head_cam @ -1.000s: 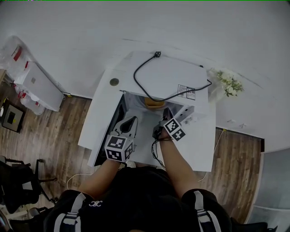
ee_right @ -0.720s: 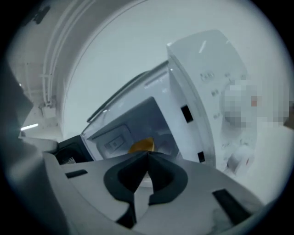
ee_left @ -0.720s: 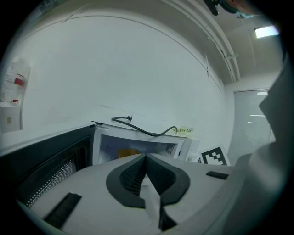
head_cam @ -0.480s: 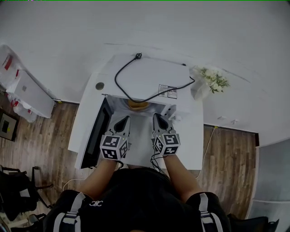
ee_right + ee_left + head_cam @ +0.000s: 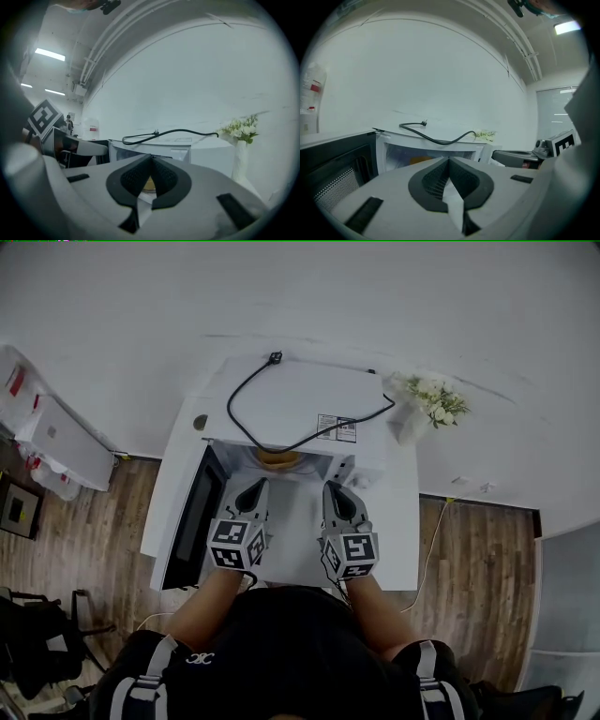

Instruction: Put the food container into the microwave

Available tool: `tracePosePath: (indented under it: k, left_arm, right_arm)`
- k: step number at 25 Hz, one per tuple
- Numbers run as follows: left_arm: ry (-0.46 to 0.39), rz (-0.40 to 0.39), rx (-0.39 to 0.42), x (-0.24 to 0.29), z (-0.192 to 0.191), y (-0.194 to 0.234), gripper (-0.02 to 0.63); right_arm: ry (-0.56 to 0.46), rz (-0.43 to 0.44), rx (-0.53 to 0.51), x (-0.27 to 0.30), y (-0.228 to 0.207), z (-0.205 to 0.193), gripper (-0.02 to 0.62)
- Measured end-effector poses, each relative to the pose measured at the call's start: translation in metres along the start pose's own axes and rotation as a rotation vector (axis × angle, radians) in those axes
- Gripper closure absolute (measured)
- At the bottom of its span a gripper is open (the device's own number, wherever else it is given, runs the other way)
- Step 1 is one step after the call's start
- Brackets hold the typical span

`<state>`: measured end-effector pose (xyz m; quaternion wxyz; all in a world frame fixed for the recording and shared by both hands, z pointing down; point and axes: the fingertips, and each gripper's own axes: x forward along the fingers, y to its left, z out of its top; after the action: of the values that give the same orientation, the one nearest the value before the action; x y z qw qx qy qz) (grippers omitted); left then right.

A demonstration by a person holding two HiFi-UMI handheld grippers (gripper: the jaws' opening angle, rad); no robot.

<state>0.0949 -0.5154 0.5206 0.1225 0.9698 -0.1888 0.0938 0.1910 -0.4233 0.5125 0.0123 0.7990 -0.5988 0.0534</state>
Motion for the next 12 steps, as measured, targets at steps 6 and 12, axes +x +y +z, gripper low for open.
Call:
tracePosePath:
  k: [6, 12]
  left_arm:
    - [0.009, 0.011, 0.006, -0.001, -0.003, 0.001, 0.603]
    - [0.015, 0.019, 0.001, -0.001, -0.006, 0.006, 0.603]
  right_arm:
    - [-0.002, -0.011, 0.036, 0.000, -0.006, -0.004, 0.598]
    - [0.012, -0.004, 0.056, 0.002, -0.005, -0.011, 0.598]
